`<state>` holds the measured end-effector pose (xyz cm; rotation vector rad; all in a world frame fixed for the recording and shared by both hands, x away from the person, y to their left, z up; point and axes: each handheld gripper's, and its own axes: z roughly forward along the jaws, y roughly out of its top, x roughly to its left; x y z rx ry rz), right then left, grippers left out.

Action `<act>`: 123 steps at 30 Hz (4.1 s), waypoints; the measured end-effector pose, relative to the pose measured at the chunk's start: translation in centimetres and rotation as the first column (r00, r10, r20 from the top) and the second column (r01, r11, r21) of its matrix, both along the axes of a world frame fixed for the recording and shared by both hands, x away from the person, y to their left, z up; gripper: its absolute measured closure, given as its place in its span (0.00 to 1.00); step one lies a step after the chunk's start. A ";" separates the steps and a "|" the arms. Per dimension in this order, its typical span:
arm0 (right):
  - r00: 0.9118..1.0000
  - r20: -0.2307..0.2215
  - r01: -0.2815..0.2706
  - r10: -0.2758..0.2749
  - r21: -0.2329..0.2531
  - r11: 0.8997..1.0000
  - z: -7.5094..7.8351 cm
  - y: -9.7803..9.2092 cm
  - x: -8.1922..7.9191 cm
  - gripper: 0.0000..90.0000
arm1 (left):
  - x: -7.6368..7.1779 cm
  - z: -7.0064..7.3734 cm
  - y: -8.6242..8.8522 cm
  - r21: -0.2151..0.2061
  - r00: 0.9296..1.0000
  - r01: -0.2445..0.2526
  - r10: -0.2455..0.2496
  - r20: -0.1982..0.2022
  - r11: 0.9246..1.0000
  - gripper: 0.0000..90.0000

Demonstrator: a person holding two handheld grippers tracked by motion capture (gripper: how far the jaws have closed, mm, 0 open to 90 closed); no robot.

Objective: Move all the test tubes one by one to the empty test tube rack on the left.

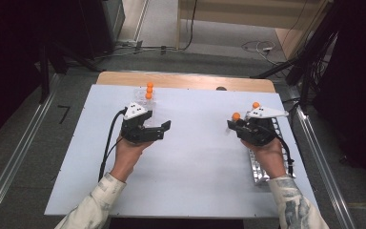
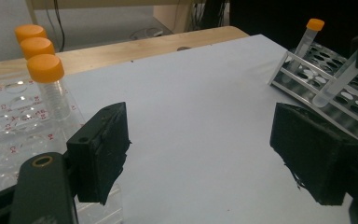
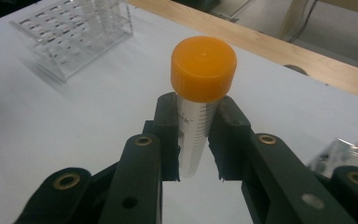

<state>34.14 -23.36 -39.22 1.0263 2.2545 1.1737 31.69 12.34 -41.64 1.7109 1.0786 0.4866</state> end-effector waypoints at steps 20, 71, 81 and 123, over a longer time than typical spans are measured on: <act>0.990 -0.045 -0.130 0.130 0.002 0.992 -2.9 5.7 -0.9 0.80 | -1.1 0.3 -2.0 -0.008 0.996 0.084 -0.084 0.002 0.996 0.22; 0.959 -0.083 -0.274 0.272 -0.011 0.962 -4.7 11.5 -2.4 0.80 | -1.4 -1.3 -5.3 -0.026 0.950 0.310 -0.311 -0.037 0.950 0.77; 0.957 -0.100 -0.273 0.272 0.008 0.962 -4.4 11.0 -2.3 0.54 | -1.1 -0.9 -4.9 -0.040 0.954 0.298 -0.299 -0.024 0.954 0.78; 0.981 -0.137 -0.139 0.134 -0.021 0.990 -4.5 7.3 -2.6 0.21 | 4.7 4.3 2.2 -0.037 1.000 -0.004 0.005 0.022 0.999 0.78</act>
